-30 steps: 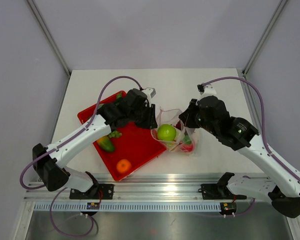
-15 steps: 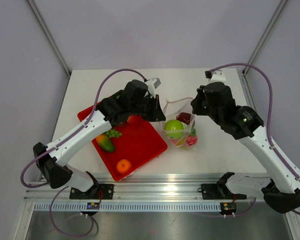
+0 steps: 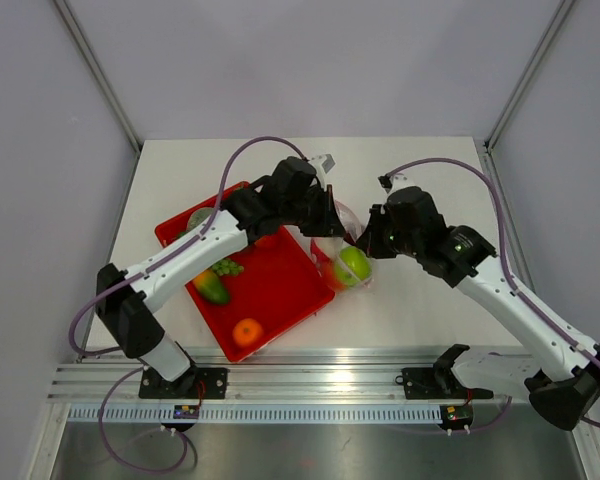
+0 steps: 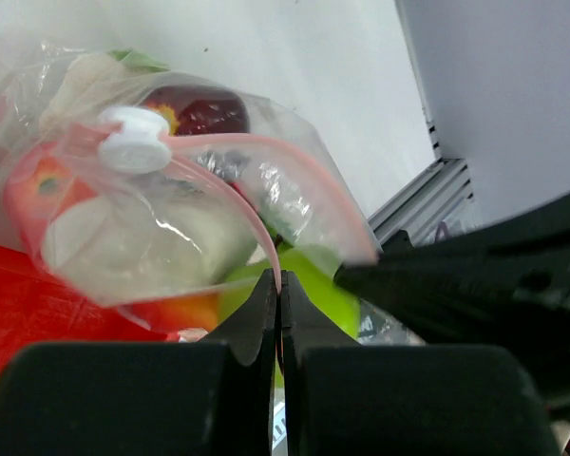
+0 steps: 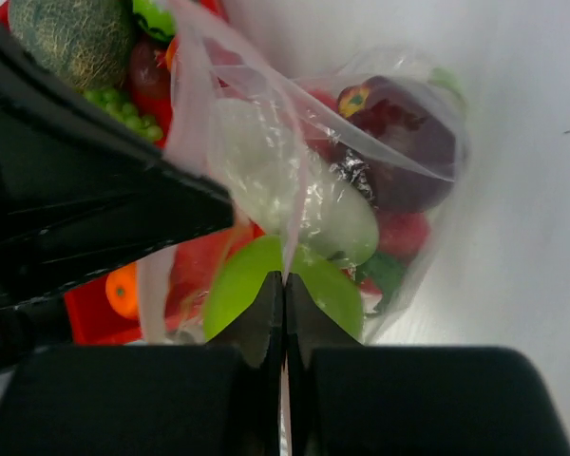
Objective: Place the food in the zip-top bag and seal the zipper
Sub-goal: Zip the zipper food storage bag at the center of the board.
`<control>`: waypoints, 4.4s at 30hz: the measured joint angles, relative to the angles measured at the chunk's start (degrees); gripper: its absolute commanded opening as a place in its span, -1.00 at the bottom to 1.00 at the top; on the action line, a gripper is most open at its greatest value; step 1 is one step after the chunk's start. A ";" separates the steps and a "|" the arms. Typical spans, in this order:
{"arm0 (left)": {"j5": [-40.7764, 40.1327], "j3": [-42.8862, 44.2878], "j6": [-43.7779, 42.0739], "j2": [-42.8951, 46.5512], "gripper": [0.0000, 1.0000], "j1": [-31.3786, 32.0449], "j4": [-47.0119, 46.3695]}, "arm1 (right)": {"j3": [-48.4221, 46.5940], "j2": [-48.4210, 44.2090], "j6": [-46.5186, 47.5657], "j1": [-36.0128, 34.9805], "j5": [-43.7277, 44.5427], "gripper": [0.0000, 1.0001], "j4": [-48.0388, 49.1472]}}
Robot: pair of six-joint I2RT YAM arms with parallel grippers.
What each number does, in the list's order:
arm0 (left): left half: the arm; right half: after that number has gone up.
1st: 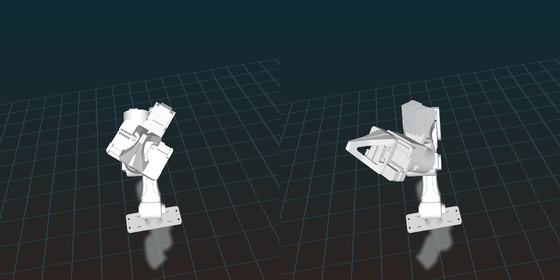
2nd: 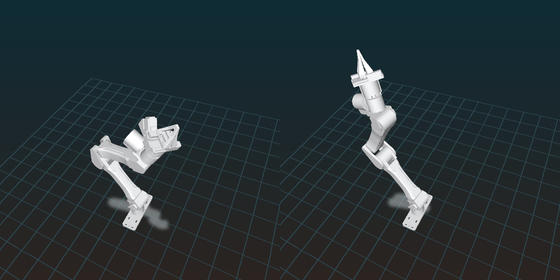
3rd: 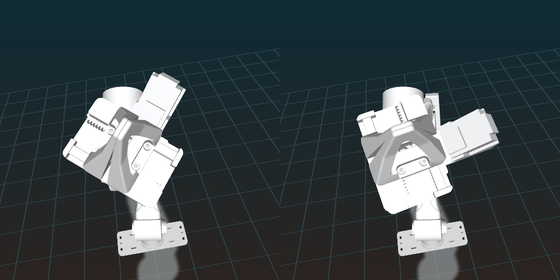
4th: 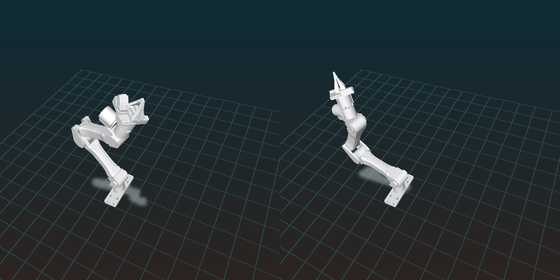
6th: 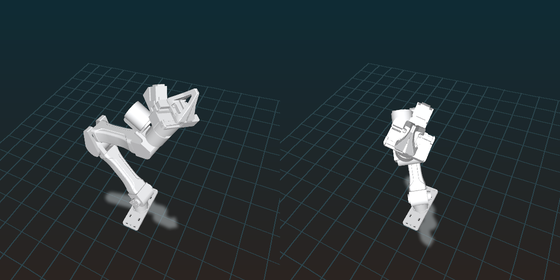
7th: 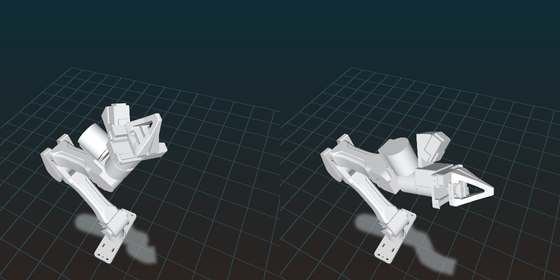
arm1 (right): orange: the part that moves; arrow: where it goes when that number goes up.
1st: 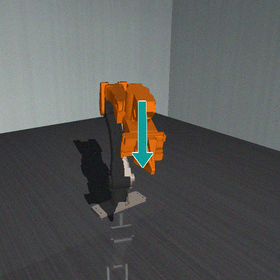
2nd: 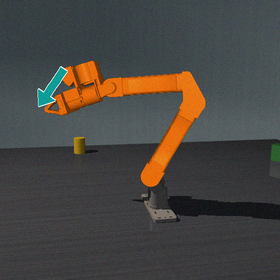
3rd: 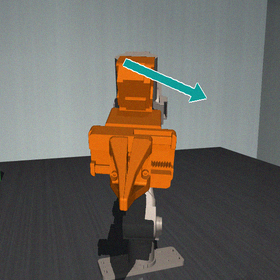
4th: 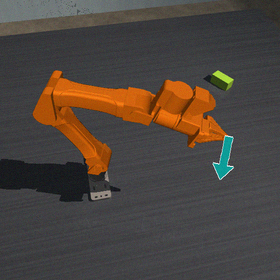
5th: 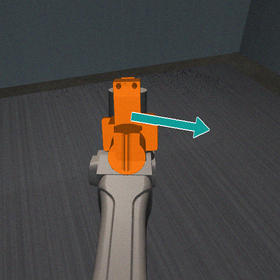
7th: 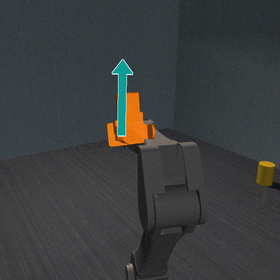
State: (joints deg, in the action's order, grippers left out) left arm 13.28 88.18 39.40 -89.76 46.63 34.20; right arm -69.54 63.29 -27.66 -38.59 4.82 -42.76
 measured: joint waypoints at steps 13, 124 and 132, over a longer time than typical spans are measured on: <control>0.20 2.54 1.95 -3.21 -1.00 -0.02 -0.11 | -1.09 2.05 -3.04 0.00 -9.62 -0.74 4.46; 57.20 -11.69 -46.80 -2.19 0.47 -19.65 -28.63 | 9.14 -9.66 44.85 7.48 -34.45 -1.00 7.32; 57.61 -11.69 -43.76 -2.89 0.32 -17.75 -32.92 | 9.14 -9.66 44.85 7.48 -34.45 -1.00 7.32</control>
State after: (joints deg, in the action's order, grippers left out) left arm 70.89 76.49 -4.36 -92.64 28.88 1.28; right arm -60.40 53.63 17.19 -31.11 -29.63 -35.44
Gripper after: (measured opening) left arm 0.698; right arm 0.011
